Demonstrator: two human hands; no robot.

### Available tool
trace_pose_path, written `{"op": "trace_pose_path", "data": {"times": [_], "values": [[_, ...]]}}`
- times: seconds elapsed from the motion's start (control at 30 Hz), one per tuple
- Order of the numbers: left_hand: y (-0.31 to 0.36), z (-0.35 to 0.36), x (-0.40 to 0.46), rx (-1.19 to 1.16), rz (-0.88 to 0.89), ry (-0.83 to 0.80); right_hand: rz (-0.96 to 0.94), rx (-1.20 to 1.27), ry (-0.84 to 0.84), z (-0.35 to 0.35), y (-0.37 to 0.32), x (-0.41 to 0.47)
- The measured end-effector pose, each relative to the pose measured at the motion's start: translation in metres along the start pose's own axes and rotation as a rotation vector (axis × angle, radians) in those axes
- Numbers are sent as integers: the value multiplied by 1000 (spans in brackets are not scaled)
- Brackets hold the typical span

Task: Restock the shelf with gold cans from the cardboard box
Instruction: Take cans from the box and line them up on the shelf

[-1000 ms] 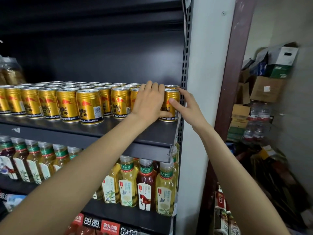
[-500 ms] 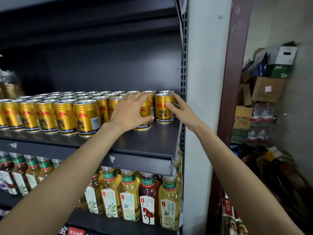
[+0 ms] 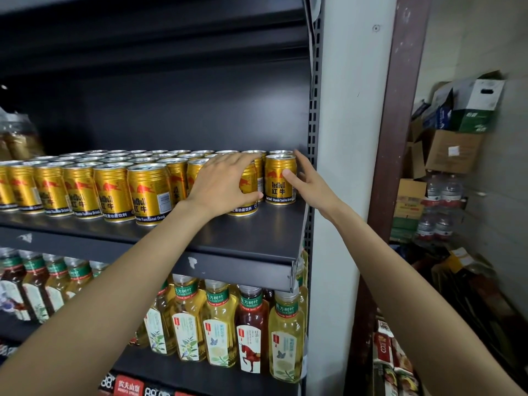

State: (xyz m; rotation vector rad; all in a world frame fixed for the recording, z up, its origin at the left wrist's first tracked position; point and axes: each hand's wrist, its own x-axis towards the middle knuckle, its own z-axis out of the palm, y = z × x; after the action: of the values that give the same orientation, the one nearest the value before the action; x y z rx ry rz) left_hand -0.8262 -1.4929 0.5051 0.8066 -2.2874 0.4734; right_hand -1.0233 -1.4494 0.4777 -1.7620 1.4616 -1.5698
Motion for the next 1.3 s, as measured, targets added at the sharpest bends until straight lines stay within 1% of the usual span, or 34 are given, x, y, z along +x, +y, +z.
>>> {"op": "trace_pose_path", "data": {"times": [0.1, 0.17, 0.23, 0.33, 0.47, 0.63, 0.73, 0.8, 0.87, 0.93, 1.07, 1.13, 1.2, 1.3], "values": [[-3, 1, -4, 8, 2, 21, -39, -85, 43, 0, -1, -6], [-8, 2, -8, 37, -5, 30, -71, -145, 30, 3, -1, -9], [-11, 3, -12, 58, -4, 21, -68, -244, 24, 9, -2, -10], [-11, 5, -12, 50, -10, 20, -39, -341, 75, 14, -3, -6], [-11, 5, -12, 30, -13, 25, -29, -347, 86, 15, -5, -7], [-10, 4, -14, 17, -7, 35, -13, -296, 67, 12, -10, -12], [-9, 2, -17, 8, 0, 29, -61, -287, 92, 10, -24, -27], [-8, -1, -21, -23, -1, 53, -121, -316, 130, 9, -33, -38], [-4, -8, -27, -90, -17, 133, -183, -392, 182, 9, -40, -49], [3, -20, -38, -195, -78, 250, -245, -459, 247, 12, -49, -61], [13, -47, -73, -493, -205, 431, -403, -493, 444, 32, -80, -100], [12, -58, -97, -670, -246, 465, -492, -464, 517, 50, -94, -125], [6, -64, -124, -816, -274, 493, -544, -459, 538, 73, -103, -150], [-7, -66, -171, -972, -326, 550, -542, -476, 561, 111, -102, -185]]}}
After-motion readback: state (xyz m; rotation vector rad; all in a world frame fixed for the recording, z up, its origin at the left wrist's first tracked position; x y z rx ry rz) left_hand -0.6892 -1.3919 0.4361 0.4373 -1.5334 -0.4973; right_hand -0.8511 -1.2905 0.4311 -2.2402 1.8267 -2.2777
